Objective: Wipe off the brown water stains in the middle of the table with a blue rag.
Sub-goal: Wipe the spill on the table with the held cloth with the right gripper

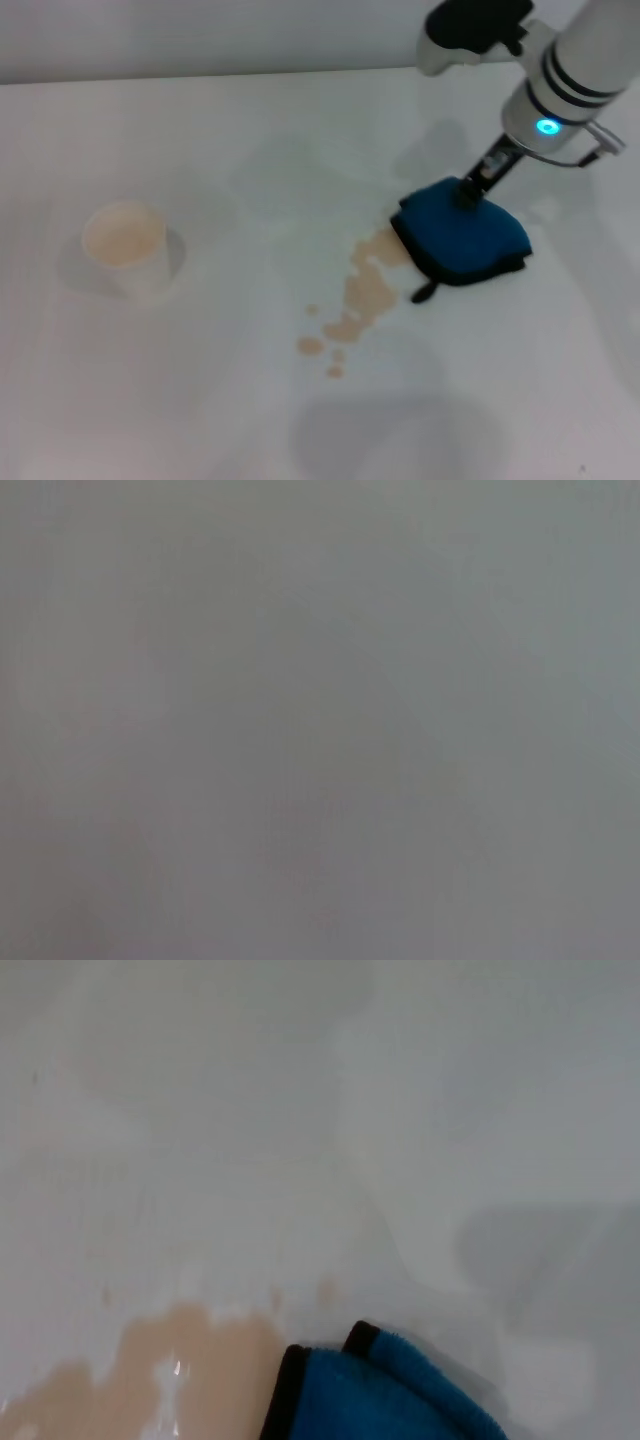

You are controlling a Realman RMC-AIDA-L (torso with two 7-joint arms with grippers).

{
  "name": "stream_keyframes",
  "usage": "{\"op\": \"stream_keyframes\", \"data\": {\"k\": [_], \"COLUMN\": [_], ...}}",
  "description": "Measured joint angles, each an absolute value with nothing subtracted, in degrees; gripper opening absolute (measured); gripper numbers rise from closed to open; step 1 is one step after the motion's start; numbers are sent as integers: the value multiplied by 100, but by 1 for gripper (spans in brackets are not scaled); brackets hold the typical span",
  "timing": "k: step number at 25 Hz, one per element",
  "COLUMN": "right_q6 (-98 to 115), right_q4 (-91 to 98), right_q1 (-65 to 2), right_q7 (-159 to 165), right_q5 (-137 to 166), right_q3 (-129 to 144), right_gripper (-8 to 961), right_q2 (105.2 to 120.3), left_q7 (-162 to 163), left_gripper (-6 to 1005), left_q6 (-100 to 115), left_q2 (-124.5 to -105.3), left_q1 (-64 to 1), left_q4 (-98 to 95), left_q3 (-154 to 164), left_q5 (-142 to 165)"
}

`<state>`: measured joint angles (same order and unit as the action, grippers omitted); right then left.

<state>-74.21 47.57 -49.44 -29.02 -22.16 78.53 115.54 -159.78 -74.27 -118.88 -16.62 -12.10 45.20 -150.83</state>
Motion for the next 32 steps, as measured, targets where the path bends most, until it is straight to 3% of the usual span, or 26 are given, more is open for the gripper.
{"op": "stream_keyframes", "data": {"k": [8,32], "right_q6": [-6541,-7384], "right_q4": [4225,4146], "right_q1": [-5487,-5504], "right_q7": [-2918,-3930], "right_q5": [-2095,-3676], "right_q3": [7865,8482], "right_gripper": [86,86], "right_q2": [11528,11596], "left_q7": [-15978,-15993], "left_gripper": [861,861], "left_q6": [-7435,-7379], "left_q2": [-11892,-11882], "left_q1": [-1695,-1946], "left_q4": [-1172,-1160], "left_q3": [4550,4553], "left_q5": [-15078,-15056]}}
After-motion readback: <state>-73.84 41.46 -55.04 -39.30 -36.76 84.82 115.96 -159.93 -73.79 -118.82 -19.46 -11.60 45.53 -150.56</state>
